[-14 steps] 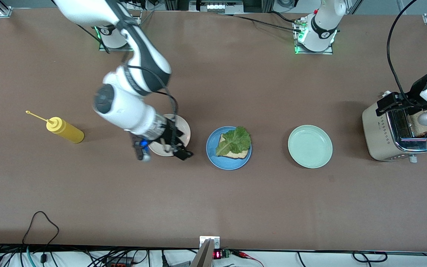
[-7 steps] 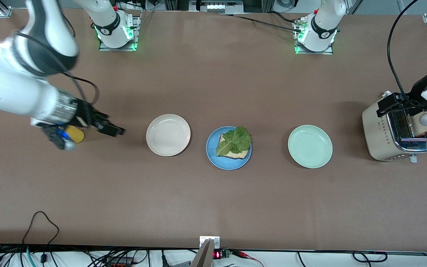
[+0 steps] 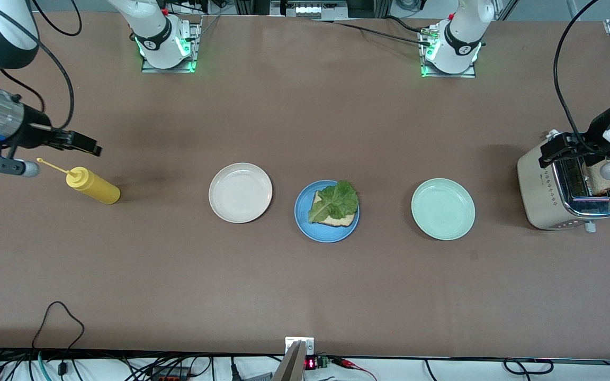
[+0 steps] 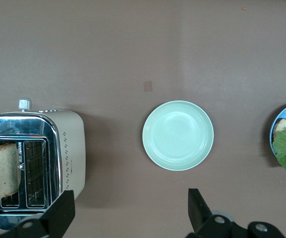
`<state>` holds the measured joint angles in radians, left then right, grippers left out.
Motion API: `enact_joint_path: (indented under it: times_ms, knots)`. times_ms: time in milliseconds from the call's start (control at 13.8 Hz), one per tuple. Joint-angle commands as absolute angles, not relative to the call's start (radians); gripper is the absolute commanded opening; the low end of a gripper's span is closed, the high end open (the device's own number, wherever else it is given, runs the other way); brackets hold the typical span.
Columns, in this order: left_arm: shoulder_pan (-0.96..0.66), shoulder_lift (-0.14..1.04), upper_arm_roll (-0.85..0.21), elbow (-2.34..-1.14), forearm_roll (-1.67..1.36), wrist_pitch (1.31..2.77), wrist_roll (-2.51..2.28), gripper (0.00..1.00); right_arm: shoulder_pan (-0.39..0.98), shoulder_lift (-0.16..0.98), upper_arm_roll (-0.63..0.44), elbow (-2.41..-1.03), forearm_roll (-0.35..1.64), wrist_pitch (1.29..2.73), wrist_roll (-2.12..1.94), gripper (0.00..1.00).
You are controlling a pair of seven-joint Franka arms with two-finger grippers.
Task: Make sandwich in blue plate with both arms
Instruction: 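Withdraw the right gripper back beside the mustard bottle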
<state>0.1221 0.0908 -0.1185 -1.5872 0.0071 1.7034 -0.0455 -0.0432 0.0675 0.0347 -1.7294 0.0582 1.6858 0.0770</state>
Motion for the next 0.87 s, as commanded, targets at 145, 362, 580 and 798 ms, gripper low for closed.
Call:
enact_joint_path:
  times_ms: [145, 362, 580, 798]
  knots:
    - [0.127, 0.081, -0.12, -1.591, 0.006, 1.706, -0.037, 1.0, -0.133, 0.032, 0.055, -1.787, -0.005, 1.69, -0.203, 1.0]
    - [0.103, 0.083, -0.103, -1.591, 0.006, 1.71, -0.037, 1.0, -0.207, 0.029, 0.055, -1.831, -0.003, 1.733, -0.484, 1.0]
    - [0.083, 0.083, -0.081, -1.591, 0.006, 1.71, -0.037, 1.0, -0.276, 0.032, 0.057, -1.887, 0.011, 1.813, -0.801, 1.0]
    - [0.003, 0.081, 0.011, -1.591, 0.006, 1.71, -0.037, 1.0, -0.369, 0.061, 0.057, -1.928, 0.079, 1.884, -1.107, 1.0]
